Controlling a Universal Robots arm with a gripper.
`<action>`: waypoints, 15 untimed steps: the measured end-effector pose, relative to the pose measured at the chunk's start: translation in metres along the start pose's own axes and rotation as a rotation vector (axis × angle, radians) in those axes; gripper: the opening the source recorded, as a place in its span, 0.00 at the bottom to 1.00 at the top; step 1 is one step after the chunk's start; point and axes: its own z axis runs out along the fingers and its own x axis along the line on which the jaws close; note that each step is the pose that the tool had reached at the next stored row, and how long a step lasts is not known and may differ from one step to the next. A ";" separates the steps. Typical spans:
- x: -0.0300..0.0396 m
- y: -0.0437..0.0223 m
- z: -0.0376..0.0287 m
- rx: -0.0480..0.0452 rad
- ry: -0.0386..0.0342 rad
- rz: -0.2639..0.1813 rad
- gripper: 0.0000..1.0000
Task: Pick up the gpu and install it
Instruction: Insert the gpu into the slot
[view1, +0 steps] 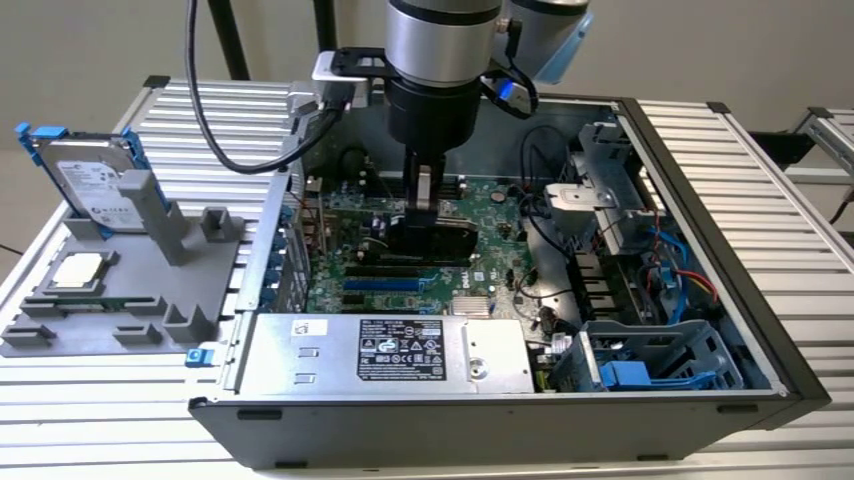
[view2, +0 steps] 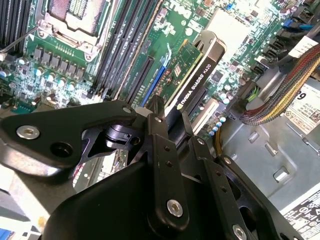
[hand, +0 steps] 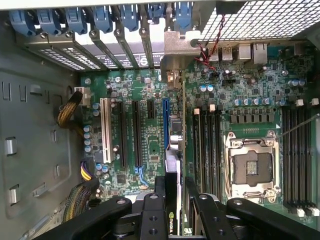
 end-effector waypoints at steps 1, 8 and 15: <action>0.0000 0.0000 0.0000 -0.0001 0.0002 0.000 0.00; 0.0000 0.0000 0.0014 0.0000 -0.0002 0.000 0.00; 0.0000 0.0000 0.0021 0.0000 -0.0002 0.000 0.00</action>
